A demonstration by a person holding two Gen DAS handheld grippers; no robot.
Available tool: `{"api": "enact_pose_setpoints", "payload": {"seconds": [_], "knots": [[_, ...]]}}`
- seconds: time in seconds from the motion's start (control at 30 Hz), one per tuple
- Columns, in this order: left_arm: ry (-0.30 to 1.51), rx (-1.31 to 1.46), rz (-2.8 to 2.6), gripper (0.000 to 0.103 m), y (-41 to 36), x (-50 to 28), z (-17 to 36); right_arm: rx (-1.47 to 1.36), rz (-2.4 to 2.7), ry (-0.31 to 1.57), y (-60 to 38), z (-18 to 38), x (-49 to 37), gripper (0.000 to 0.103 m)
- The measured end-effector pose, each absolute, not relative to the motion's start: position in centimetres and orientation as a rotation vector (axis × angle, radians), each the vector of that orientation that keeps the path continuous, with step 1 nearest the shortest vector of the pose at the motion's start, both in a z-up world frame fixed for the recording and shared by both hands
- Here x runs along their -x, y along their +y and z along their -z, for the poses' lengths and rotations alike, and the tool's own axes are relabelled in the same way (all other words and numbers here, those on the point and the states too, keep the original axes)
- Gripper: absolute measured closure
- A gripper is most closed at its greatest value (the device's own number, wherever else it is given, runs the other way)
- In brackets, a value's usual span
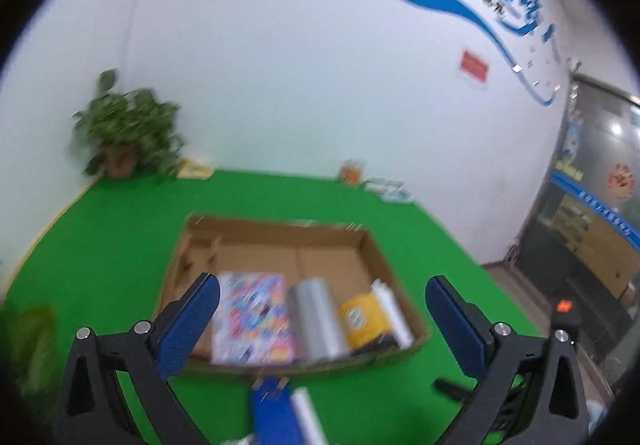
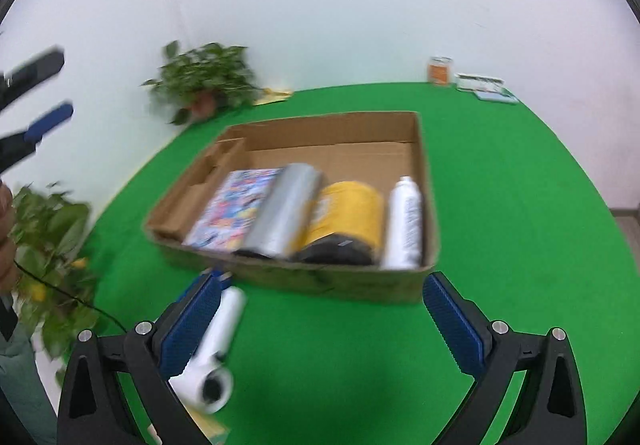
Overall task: Organize rigid objects
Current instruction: 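Move the right gripper down toward the pastel Rubik's cube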
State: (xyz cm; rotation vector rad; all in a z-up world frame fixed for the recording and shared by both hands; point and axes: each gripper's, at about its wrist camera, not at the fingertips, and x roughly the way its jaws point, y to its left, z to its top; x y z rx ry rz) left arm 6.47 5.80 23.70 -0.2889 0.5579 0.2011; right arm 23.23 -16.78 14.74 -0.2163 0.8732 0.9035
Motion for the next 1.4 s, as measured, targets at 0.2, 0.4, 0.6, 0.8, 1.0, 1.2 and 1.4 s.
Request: {"api": "enact_pose_setpoints", "payload": {"seconds": [0.2, 0.4, 0.6, 0.8, 1.0, 1.2, 1.4], "knots": [[0.746, 0.301, -0.316, 0.001, 7.0, -0.4, -17.8, 0.202, -0.983, 1.121, -17.1, -17.3, -16.7, 0.001], [0.886, 0.422, -0.271, 0.001, 7.9, 2.1, -11.1, 0.157, -0.895, 1.285, -16.3, -19.0, -13.5, 0.001], [0.92, 0.46, -0.267, 0.001, 8.0, 2.1, -8.7, 0.2, -0.815, 1.414, -14.4, -18.3, -13.5, 0.001], [0.886, 0.46, -0.231, 0.001, 8.2, 1.6, -9.1, 0.213, -0.802, 1.386, -13.7, -19.0, -14.5, 0.001], [0.916, 0.532, -0.149, 0.001, 9.3, -0.3, -7.3, 0.218, -0.879, 1.287, -14.0, -19.0, -13.9, 0.001], [0.922, 0.667, -0.064, 0.001, 11.1, -1.4, -4.8, 0.34, -0.879, 1.233, -13.2, -9.7, -12.2, 0.001], [0.941, 0.799, 0.051, 0.011, 12.9, -4.3, -2.7, 0.363, -0.998, 1.097, -11.0, -5.4, -10.2, 0.001]]}}
